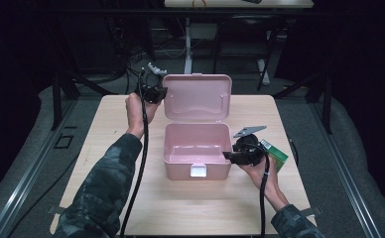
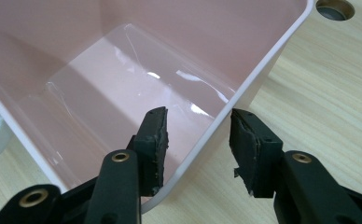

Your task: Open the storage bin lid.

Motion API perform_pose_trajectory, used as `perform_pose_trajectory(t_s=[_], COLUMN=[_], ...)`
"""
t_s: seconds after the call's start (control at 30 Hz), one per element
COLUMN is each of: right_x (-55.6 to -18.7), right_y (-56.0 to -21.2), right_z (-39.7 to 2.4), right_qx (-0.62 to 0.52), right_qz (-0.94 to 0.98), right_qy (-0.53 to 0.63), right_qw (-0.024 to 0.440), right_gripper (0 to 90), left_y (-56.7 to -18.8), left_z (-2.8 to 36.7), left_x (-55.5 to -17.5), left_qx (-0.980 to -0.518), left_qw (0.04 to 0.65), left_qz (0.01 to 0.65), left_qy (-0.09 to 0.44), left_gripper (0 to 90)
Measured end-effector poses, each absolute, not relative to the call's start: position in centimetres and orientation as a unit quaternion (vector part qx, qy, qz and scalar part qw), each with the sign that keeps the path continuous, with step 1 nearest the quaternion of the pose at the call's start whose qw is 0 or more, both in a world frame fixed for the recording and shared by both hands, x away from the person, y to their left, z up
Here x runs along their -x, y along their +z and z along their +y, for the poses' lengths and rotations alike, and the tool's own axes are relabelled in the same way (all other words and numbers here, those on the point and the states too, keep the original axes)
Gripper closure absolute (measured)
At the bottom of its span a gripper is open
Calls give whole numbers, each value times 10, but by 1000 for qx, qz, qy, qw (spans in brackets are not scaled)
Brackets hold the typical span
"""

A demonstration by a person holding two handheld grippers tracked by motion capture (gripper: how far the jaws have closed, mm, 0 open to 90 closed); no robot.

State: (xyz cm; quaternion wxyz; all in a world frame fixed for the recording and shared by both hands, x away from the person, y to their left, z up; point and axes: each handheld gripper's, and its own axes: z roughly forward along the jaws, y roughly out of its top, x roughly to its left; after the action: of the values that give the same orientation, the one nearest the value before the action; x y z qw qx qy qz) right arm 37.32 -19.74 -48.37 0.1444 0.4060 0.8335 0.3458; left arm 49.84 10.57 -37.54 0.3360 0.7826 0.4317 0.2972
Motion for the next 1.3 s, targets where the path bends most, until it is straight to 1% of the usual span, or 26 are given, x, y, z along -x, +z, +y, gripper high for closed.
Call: perform_pose_trajectory(t_s=[0.7, 1.17, 1.3], right_x=[-373, -373, -373], right_y=[-484, -484, -484], right_z=[-197, -197, -196], right_qx=[-410, -410, -412], right_qz=[830, 829, 829], right_qy=[348, 350, 350], right_qw=[145, 145, 144], right_gripper=[568, 575, 573], left_y=[-386, -407, -413], left_z=[101, 100, 96], left_x=[-532, -555, -563], left_qx=[-786, -785, -789], left_qw=[319, 301, 286], left_qz=[460, 485, 492], left_qy=[264, 240, 233], left_gripper=[822, 818, 820])
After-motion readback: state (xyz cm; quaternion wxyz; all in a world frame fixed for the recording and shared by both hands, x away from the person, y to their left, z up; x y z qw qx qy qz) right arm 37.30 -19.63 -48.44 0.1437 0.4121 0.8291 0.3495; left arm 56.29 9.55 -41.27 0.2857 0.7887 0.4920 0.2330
